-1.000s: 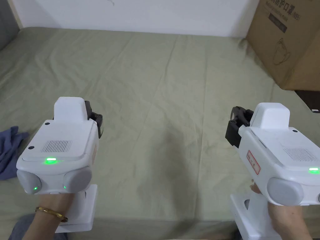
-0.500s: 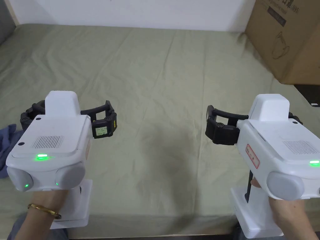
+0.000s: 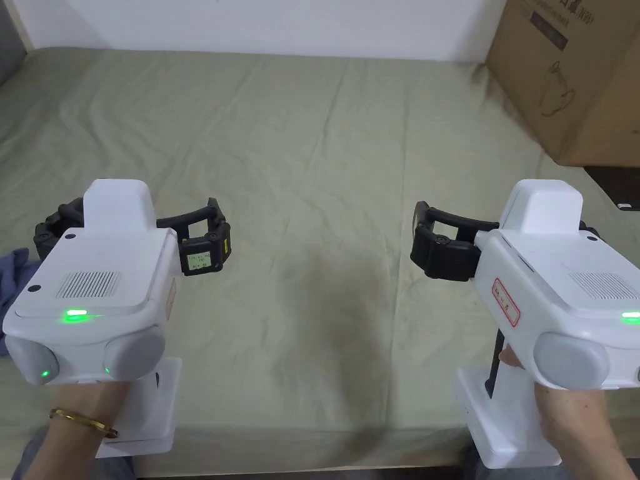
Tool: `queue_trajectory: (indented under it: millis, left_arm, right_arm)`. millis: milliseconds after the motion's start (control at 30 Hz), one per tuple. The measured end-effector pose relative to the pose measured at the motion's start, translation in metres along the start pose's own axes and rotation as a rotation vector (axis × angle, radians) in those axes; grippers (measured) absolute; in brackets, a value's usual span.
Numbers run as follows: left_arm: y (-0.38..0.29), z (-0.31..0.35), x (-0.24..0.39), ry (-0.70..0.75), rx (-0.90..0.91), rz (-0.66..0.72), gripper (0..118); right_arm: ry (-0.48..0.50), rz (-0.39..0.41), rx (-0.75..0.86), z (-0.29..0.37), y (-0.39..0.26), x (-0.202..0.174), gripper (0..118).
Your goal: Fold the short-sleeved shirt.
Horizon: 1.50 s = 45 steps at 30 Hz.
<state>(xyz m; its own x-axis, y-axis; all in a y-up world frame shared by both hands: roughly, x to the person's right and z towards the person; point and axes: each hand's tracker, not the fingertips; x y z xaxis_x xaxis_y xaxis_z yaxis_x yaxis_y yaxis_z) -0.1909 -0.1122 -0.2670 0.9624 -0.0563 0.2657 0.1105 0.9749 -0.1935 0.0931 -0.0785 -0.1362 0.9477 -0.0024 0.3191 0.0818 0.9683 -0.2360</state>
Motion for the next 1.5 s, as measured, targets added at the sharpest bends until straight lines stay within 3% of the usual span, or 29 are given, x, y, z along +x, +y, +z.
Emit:
queue_trajectory:
  millis: [1500]
  left_arm:
    - [-0.002, 0.005, 0.006, -0.020, -0.005, -0.015, 118]
  right_arm:
    - [-0.004, 0.005, 0.016, 0.010, -0.001, 0.001, 118]
